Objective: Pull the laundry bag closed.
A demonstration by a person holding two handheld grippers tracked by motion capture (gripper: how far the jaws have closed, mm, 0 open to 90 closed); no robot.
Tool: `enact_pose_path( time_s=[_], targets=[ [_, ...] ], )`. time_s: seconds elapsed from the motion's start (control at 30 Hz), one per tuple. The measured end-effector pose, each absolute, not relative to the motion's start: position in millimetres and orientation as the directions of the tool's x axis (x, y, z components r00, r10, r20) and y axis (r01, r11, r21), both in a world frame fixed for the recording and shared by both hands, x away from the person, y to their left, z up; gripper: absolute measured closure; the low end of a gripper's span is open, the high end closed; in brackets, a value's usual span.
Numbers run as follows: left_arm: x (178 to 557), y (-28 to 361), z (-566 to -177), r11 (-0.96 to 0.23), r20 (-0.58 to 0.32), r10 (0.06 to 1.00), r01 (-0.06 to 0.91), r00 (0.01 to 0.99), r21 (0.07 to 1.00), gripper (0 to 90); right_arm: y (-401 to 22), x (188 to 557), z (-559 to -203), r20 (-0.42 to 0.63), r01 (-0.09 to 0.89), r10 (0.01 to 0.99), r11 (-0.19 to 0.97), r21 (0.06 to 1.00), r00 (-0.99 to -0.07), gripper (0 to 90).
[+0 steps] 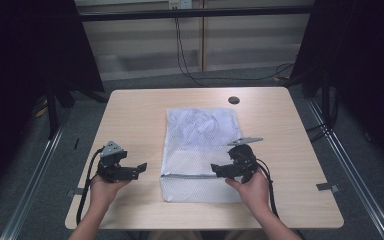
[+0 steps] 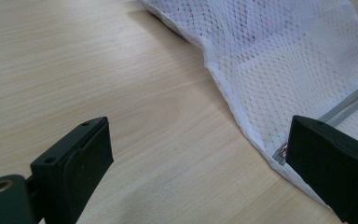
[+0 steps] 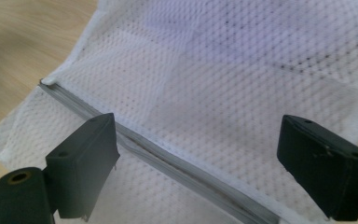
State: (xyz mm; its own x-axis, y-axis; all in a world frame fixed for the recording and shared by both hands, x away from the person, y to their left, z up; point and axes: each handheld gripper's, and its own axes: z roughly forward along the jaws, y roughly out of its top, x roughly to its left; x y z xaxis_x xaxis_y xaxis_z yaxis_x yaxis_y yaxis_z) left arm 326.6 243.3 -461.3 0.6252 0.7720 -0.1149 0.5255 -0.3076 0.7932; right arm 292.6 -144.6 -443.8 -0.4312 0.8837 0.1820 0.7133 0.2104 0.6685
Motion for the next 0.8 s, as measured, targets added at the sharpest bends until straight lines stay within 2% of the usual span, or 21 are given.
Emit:
enact_pose_path(
  time_s=[0.3,0.8],
  targets=[
    [325,243,-460,-0.308,-0.119,0.771,0.529,0.626,0.791,7.2,-117,302,-447,0.232,0.741,0.859,0.222,0.633,-0.456,14.6],
    [321,242,-461,-0.311,-0.131,0.759,0.532,0.638,0.787,8.3,-87,311,-453,0.255,0.75,0.837,0.248,0.613,-0.485,14.9]
  ],
)
